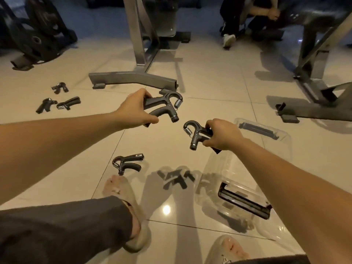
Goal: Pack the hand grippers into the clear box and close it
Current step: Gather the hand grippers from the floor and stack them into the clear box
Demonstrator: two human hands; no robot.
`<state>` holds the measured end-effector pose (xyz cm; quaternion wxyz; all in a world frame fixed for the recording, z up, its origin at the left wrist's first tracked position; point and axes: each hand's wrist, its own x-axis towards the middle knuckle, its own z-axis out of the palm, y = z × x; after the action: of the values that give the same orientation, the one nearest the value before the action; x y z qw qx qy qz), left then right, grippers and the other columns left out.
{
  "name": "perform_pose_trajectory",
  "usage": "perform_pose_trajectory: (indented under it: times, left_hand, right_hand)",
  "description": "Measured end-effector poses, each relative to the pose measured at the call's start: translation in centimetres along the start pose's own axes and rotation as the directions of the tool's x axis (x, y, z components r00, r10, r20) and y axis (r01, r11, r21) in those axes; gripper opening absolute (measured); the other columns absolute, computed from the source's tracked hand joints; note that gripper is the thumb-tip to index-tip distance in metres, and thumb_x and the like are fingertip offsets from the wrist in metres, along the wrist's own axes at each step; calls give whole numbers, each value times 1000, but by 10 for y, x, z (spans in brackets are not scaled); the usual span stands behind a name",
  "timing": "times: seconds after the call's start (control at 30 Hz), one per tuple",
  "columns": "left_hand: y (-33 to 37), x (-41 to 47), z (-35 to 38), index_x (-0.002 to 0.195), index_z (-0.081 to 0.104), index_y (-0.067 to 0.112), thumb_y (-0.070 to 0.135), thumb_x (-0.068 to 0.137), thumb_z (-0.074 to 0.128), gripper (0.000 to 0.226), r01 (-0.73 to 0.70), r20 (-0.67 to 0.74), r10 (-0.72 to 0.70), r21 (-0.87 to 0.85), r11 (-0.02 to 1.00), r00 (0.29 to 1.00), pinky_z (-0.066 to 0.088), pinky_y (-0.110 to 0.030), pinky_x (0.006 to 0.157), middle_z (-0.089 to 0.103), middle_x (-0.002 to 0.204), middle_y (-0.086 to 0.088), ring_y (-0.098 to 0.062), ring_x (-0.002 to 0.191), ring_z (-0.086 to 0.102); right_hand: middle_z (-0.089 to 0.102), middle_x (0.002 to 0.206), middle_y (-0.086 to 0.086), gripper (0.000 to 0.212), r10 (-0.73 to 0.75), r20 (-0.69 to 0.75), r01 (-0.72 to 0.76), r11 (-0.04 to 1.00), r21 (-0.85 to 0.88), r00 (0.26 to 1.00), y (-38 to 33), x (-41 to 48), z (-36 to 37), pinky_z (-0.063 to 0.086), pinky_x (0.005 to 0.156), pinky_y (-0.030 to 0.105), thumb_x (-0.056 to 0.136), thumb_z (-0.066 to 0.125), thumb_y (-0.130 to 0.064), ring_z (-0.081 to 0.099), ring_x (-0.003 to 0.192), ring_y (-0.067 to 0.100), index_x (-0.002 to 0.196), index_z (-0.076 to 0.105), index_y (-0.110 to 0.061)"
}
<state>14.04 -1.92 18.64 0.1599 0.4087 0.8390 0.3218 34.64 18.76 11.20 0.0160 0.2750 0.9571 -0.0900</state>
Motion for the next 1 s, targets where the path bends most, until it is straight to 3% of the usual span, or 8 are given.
perform_pose_trajectory:
  times: [0.27, 0.37, 0.43, 0.57, 0.7, 0.87, 1.0]
  left_hand:
    - [40, -3, 24, 120, 50, 19, 16, 68, 89, 65, -182, 123, 187, -58, 982, 975, 62, -35, 56, 53, 112, -2, -23, 85, 66]
    - [43, 3, 38, 116, 50, 20, 18, 67, 89, 63, -198, 148, 200, -30, 980, 968, 62, -35, 55, 54, 110, -2, -24, 78, 68]
    - [51, 25, 92, 114, 50, 19, 18, 67, 89, 61, -204, 236, 205, -29, 979, 950, 61, -35, 54, 55, 108, -1, -25, 75, 67]
    - [39, 25, 129, 108, 51, 20, 18, 64, 88, 57, -181, 255, 184, -34, 983, 949, 59, -36, 50, 55, 105, -3, -26, 67, 66]
    - [40, 38, 158, 106, 51, 20, 18, 65, 88, 55, -162, 350, 155, -9, 987, 924, 59, -36, 49, 53, 106, -3, -24, 65, 64]
    - [34, 52, 161, 107, 51, 18, 15, 68, 87, 53, -107, 377, 118, -51, 993, 919, 60, -46, 55, 56, 107, -6, -29, 61, 68]
    - [20, 55, 157, 110, 51, 16, 12, 71, 87, 54, -10, 370, 48, -102, 995, 928, 62, -45, 58, 57, 108, -7, -28, 62, 68]
  right_hand:
    - [61, 89, -7, 37, 218, 48, -211, 971, -113, 975, 84, -40, -54, 56, 76, 38, 74, 77, -42, 60, 84, 18, 101, 59, -26]
    - [62, 86, -8, 33, 265, 39, -258, 958, -127, 963, 99, -48, -46, 56, 74, 37, 74, 77, -43, 61, 82, 17, 93, 54, -29]
    - [64, 85, -6, 32, 349, 93, -335, 932, -136, 933, 144, -58, -15, 57, 75, 37, 72, 77, -44, 61, 79, 17, 93, 60, -26]
    - [59, 87, -6, 31, 290, 156, -257, 945, -202, 944, 153, -67, 36, 51, 67, 32, 73, 74, -43, 59, 78, 19, 95, 59, -26]
    - [61, 91, -2, 33, 197, 280, -164, 977, -136, 940, 149, -57, 82, 47, 65, 32, 73, 71, -44, 59, 81, 22, 94, 58, -22]
    - [59, 93, -2, 32, 39, 289, -35, 999, -18, 957, 126, -39, 98, 47, 65, 34, 76, 71, -43, 58, 81, 22, 95, 56, -21]
    - [60, 96, -1, 35, -57, 268, 32, 995, 98, 962, 97, -23, 107, 52, 69, 38, 76, 71, -43, 58, 83, 23, 99, 56, -21]
